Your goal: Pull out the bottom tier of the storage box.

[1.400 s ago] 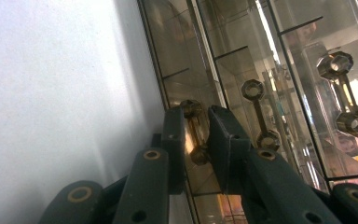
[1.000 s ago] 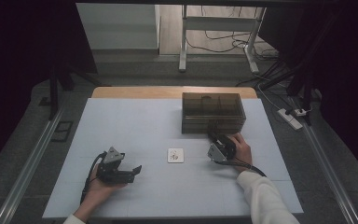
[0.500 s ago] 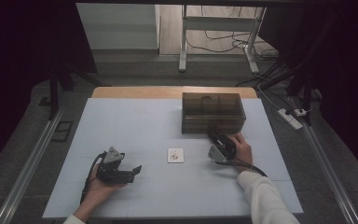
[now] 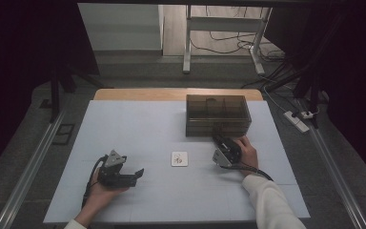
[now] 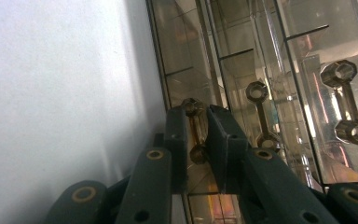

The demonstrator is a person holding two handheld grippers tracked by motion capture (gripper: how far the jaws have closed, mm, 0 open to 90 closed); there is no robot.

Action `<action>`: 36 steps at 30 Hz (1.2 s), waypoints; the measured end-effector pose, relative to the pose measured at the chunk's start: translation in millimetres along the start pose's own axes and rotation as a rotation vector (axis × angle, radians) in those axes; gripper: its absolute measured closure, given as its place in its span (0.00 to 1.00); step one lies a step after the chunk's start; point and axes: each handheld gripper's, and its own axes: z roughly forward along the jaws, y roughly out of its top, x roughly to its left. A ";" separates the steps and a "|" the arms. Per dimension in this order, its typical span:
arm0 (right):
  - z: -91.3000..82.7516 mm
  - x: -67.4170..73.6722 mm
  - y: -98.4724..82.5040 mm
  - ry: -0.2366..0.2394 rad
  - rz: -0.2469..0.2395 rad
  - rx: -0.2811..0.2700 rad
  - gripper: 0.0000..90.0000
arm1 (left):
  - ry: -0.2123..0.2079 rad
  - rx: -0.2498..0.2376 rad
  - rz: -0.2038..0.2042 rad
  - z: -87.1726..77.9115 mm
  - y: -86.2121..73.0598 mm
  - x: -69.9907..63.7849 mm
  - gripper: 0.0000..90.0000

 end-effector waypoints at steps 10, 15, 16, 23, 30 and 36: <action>-0.8 1.5 0.6 -0.006 -0.023 -0.007 0.91 | 0.002 -0.003 0.001 -0.4 0.0 -0.4 0.15; -0.3 2.2 -0.4 -0.009 -0.018 -0.026 0.92 | 0.002 -0.002 0.001 -0.2 0.0 -0.4 0.15; -0.3 2.2 -0.4 -0.010 -0.017 -0.026 0.91 | 0.003 -0.002 0.001 -0.4 0.0 -0.4 0.15; -1.7 0.2 -1.8 -0.022 -0.005 -0.002 0.85 | 0.003 0.002 0.003 0.3 -0.1 -0.5 0.15; -1.5 -0.2 -1.6 -0.018 0.000 -0.001 0.84 | 0.003 0.004 0.004 0.9 0.0 -1.0 0.15; -2.1 -0.1 0.4 -0.023 -0.008 0.006 0.80 | 0.001 0.002 0.004 1.4 0.4 -0.5 0.15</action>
